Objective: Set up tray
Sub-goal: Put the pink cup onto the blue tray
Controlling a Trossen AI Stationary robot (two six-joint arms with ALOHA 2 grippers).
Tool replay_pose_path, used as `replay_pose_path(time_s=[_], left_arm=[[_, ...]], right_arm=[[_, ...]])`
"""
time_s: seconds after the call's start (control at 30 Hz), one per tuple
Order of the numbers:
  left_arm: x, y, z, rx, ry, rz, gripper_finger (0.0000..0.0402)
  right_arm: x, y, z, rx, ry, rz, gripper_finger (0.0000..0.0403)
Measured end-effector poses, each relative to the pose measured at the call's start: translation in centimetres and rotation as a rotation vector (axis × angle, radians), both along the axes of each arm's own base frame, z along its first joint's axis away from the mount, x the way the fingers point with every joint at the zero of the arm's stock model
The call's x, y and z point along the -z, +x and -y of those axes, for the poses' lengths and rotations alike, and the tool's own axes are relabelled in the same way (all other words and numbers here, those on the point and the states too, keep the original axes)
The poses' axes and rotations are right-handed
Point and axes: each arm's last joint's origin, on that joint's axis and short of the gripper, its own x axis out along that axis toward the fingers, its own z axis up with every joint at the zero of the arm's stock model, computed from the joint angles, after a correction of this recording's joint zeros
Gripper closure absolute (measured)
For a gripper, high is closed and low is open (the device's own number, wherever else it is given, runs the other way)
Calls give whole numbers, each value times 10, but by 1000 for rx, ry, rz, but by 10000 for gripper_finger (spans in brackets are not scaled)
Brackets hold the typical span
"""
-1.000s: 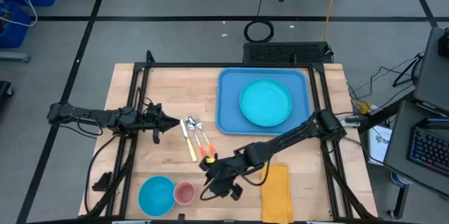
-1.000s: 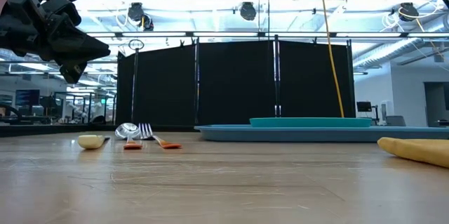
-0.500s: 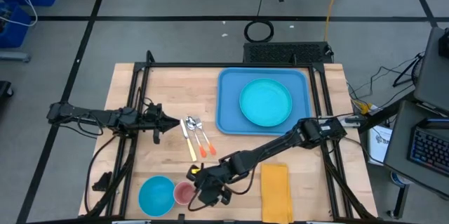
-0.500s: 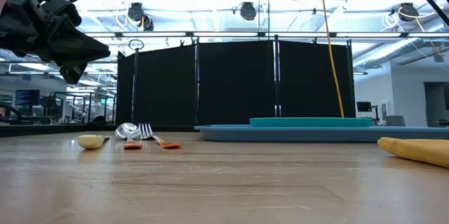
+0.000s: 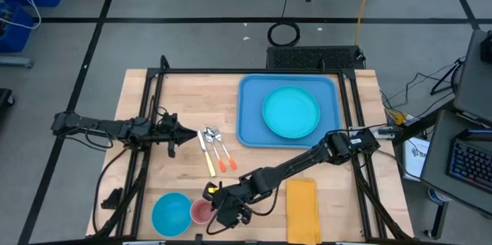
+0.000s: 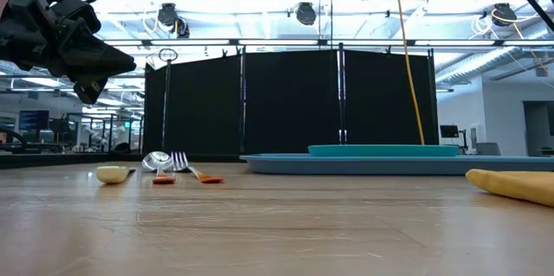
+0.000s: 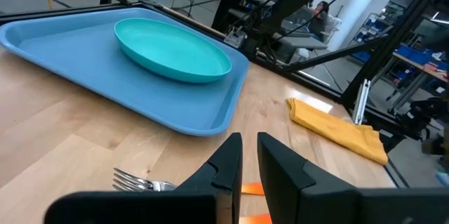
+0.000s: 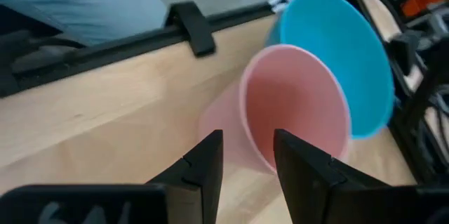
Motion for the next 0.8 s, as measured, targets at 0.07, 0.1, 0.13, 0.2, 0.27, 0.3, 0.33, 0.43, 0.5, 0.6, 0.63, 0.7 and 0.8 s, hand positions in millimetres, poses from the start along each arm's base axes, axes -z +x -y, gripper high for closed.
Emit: replay_pose_path(time_s=[0.07, 0.1, 0.13, 0.2, 0.27, 0.3, 0.33, 0.43, 0.5, 0.6, 0.63, 0.7, 0.8], left_arm=[[0, 0, 0, 0, 0, 0, 353], [0, 0, 0, -1, -4, -1, 353], [0, 0, 0, -1, -4, -1, 353], [0, 0, 0, 0, -4, -1, 353], [0, 0, 0, -1, -4, -1, 353], [0, 0, 0, 0, -4, -2, 353], [0, 0, 0, -1, -6, -2, 353], [0, 0, 0, 0, -8, -4, 353], [0, 0, 0, 1, -9, -4, 353], [1, 0, 0, 1, -10, -11, 353], [1, 0, 0, 1, -11, -12, 353], [1, 0, 0, 1, -10, -17, 353], [1, 1, 0, 0, -9, -17, 353]], right_arm=[[-1, 1, -1, -19, 22, 6, 287], [-2, 1, -1, -19, 25, 12, 287], [-3, 1, -1, -19, 25, 14, 287], [-3, 0, -1, -21, 26, 12, 287], [-1, 1, -2, -22, 26, 10, 287], [2, 3, -2, -23, 29, 15, 287], [3, 4, -3, -24, 34, 23, 287], [12, 6, -4, -32, 25, 15, 287], [15, 6, -4, -32, 22, 10, 287], [14, 6, -4, -29, 16, 16, 288], [14, 7, -4, -28, 21, 20, 291], [14, 6, -3, -37, 29, 10, 306], [15, 5, -3, -43, 30, -6, 347]])
